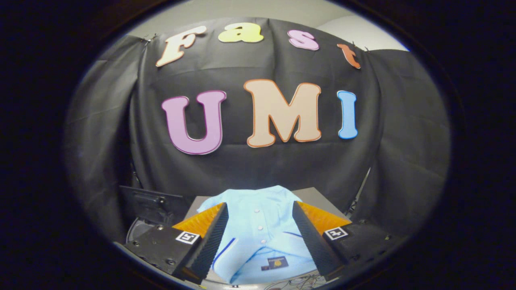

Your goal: Put the clothes into the washing machine and then close the washing machine lid.

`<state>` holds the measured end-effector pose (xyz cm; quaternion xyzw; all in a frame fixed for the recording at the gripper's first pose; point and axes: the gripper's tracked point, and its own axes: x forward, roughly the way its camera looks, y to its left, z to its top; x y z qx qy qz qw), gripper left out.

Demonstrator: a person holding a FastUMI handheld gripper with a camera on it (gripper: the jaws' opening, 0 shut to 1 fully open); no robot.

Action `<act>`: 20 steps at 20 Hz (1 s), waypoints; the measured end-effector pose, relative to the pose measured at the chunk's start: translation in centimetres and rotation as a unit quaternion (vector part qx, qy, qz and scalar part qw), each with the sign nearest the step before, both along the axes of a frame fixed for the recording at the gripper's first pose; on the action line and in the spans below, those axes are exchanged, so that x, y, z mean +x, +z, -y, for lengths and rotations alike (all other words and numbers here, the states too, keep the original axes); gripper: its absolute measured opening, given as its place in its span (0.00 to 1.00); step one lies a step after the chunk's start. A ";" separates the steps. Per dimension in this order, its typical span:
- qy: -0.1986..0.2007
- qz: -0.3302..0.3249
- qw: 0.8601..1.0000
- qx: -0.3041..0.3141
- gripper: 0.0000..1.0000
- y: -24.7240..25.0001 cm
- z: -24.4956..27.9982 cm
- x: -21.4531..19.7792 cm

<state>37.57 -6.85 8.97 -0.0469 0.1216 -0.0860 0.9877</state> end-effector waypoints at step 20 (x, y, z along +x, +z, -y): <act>-0.029 -0.177 0.983 0.036 0.72 -9.1 0.1 5.9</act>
